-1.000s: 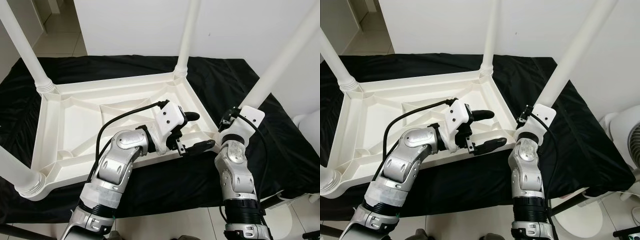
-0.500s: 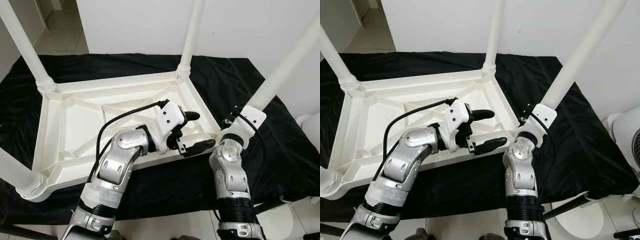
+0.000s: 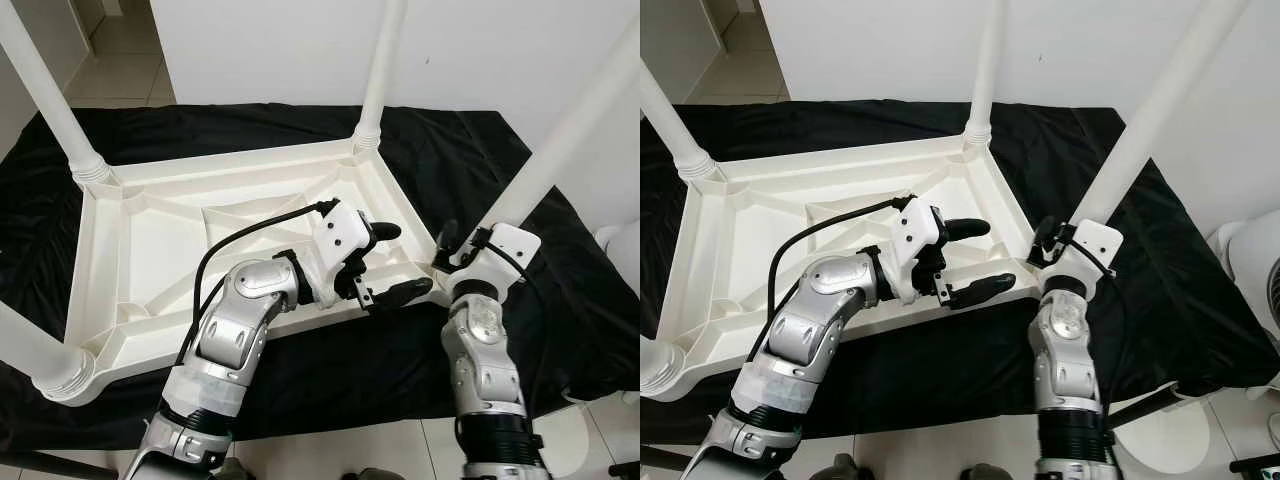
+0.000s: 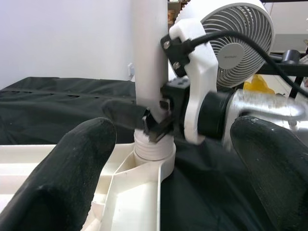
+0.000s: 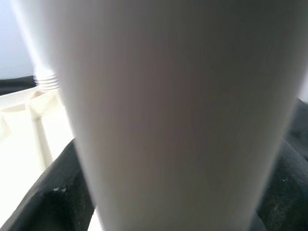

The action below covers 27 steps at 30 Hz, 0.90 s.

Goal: Building children table

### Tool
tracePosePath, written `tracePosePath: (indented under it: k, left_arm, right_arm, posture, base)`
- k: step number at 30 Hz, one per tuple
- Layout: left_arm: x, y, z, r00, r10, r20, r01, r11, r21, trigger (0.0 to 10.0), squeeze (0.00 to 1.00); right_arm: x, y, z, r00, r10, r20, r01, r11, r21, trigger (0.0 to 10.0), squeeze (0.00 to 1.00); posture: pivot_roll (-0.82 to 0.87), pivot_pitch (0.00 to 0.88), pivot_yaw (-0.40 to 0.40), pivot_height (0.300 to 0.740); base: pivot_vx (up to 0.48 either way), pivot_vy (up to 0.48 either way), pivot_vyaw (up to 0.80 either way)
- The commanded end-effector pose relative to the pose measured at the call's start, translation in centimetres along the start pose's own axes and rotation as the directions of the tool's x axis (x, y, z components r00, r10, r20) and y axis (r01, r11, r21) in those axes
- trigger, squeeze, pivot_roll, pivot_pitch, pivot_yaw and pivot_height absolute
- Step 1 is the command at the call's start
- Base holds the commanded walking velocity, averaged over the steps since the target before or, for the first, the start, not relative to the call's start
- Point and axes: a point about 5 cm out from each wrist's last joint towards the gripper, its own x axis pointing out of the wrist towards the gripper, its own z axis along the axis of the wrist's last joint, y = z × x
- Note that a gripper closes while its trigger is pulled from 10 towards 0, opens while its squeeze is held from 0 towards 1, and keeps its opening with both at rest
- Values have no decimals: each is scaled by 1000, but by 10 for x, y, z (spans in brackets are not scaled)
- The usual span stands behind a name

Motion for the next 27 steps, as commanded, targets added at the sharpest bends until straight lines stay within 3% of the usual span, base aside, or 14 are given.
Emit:
tracePosePath:
  k: [1, 2, 4, 6, 11, 12, 15, 16, 17, 18, 19, 21, 27]
  left_arm:
    - [1, 7, 1, 990, 139, -4, -139, 990, 8, 10000, 0]
    - [1, 7, 1, 990, 138, -4, -138, 990, 8, 10000, 0]
    - [1, 7, 1, 990, 138, -4, -138, 990, 8, 10000, 0]
    - [1, 7, 1, 990, 139, -4, -139, 990, 7, 10000, 0]
    - [2, 8, 1, 990, 139, -2, -139, 990, 8, 10000, 0]
    - [2, 8, 1, 990, 140, -1, -140, 990, 9, 10000, 0]
    - [2, 8, 1, 990, 140, -1, -140, 990, 9, 10000, 0]
    - [3, 7, 2, 991, 135, 0, -135, 991, 9, 10000, 0]
    - [3, 7, 2, 991, 135, 0, -135, 991, 9, 10000, 0]
    - [3, 3, 1, 994, 109, -7, -108, 994, 4, 10000, 0]
    - [3, 3, 1, 994, 109, -7, -108, 994, 4, 10000, 0]
    - [3, -4, -2, 997, 72, -20, -72, 997, -2, 10000, 0]
    - [4, -9, -6, 998, 60, -31, -60, 998, -8, 10000, 0]
  right_arm:
    - [-1, -2, -4, 1000, 5, -14, -5, 1000, 12, 10000, 545]
    - [-1, -6, -4, 999, 47, -16, -47, 999, 7, 10000, 0]
    - [-1, -6, -4, 999, 47, -16, -47, 999, 7, 10000, 0]
    - [1, -16, -4, 973, 228, -28, -228, 973, -20, 10000, 0]
    - [2, -22, -5, 954, 298, -41, -299, 953, -37, 10000, 0]
    - [3, -27, -4, 929, 367, -43, -369, 927, -63, 10000, 0]
    - [3, -27, -4, 929, 367, -43, -369, 927, -63, 10000, 0]
    - [5, -31, -3, 898, 436, -55, -439, 895, -75, 10000, 0]
    - [5, -31, -3, 898, 436, -55, -439, 895, -75, 10000, 0]
    - [7, -35, -2, 862, 501, -75, -505, 859, -80, 10000, 0]
    - [7, -35, -2, 862, 501, -75, -505, 859, -80, 10000, 0]
    - [12, -40, -1, 814, 571, -108, -580, 809, -94, 10000, 0]
    - [15, -42, -1, 791, 598, -126, -610, 786, -99, 10000, 0]
  posture:
    - [-29, 14, -21, 740]
    - [-28, 14, -21, 740]
    - [-28, 14, -21, 740]
    - [-31, 10, -20, 740]
    - [-31, 9, -21, 740]
    - [-31, 7, -20, 740]
    - [-31, 7, -20, 740]
    - [-32, 6, -19, 740]
    - [-32, 6, -19, 740]
    - [-28, 5, -19, 740]
    - [-28, 5, -19, 740]
    - [-25, 4, -19, 740]
    - [-25, 3, -18, 740]
  base:
    - [0, 0, 0]
    - [0, 0, 0]
    - [0, 0, 0]
    - [0, 0, 0]
    - [0, 0, 0]
    - [0, 0, 0]
    - [0, 0, 0]
    - [0, 0, 0]
    - [0, 0, 0]
    - [0, 0, 0]
    - [0, 0, 0]
    - [0, 0, 0]
    - [0, 0, 0]
